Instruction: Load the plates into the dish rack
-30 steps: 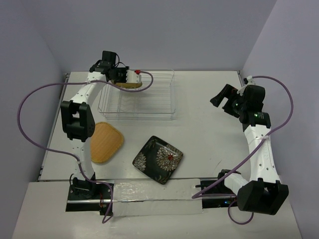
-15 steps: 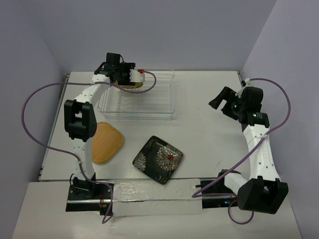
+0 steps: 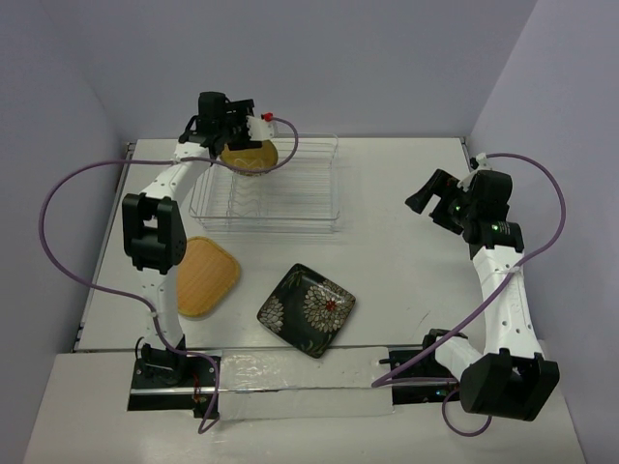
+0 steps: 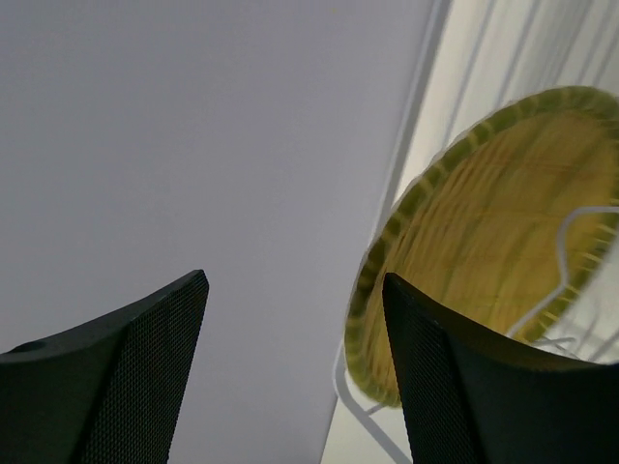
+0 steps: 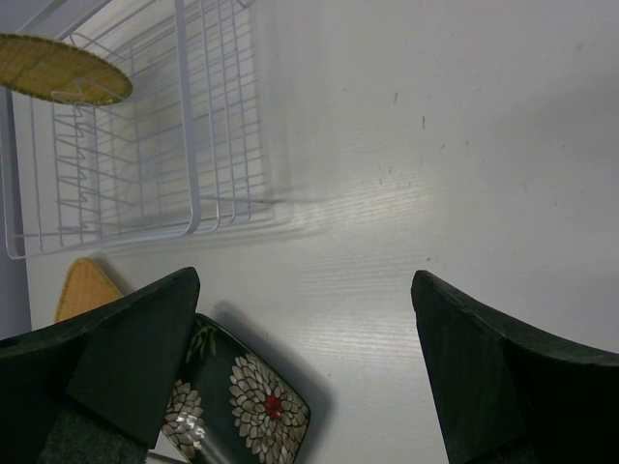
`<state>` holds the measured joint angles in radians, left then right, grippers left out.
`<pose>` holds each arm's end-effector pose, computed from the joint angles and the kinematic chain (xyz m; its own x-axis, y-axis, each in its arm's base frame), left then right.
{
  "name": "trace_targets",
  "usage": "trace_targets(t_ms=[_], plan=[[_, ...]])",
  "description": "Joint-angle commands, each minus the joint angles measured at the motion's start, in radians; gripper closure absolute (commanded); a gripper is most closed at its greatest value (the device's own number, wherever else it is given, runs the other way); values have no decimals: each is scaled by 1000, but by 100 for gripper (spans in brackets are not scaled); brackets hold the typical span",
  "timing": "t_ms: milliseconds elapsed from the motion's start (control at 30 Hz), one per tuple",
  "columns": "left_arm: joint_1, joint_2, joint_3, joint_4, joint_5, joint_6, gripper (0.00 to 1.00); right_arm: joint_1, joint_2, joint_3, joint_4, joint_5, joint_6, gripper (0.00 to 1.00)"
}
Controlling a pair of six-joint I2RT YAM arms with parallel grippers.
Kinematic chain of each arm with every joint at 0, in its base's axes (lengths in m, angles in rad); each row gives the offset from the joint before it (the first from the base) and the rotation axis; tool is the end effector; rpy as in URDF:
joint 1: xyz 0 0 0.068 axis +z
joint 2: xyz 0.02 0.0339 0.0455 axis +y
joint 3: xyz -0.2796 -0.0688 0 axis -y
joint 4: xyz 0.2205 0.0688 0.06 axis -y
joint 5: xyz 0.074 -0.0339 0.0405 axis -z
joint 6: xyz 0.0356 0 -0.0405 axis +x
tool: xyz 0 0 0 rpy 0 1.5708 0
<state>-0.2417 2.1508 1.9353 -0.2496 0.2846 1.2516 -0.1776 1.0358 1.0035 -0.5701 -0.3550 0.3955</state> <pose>0.4813 -0.1289 0.3103 0.3128 0.8615 -0.4000 0.5620 0.1716 0.8091 0.1875 -0.0211 0.3460 -0.5594 0.4674 -0.6845 0.1076 0.8598 0.4992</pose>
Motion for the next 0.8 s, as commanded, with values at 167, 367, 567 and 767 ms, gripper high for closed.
trace_targets(t_ms=[167, 367, 567, 767], plan=[[34, 48, 95, 150, 65, -104, 18, 42, 17, 50, -7, 5, -35, 3], [30, 2, 110, 126, 80, -177, 12, 141, 13, 84, -38, 15, -114, 2], [-42, -151, 0, 136, 16, -236, 1, 248, -23, 52, -57, 20, -162, 2], [-104, -319, -62, 104, -21, -407, 1, 256, -136, -77, -56, 30, -123, 1]])
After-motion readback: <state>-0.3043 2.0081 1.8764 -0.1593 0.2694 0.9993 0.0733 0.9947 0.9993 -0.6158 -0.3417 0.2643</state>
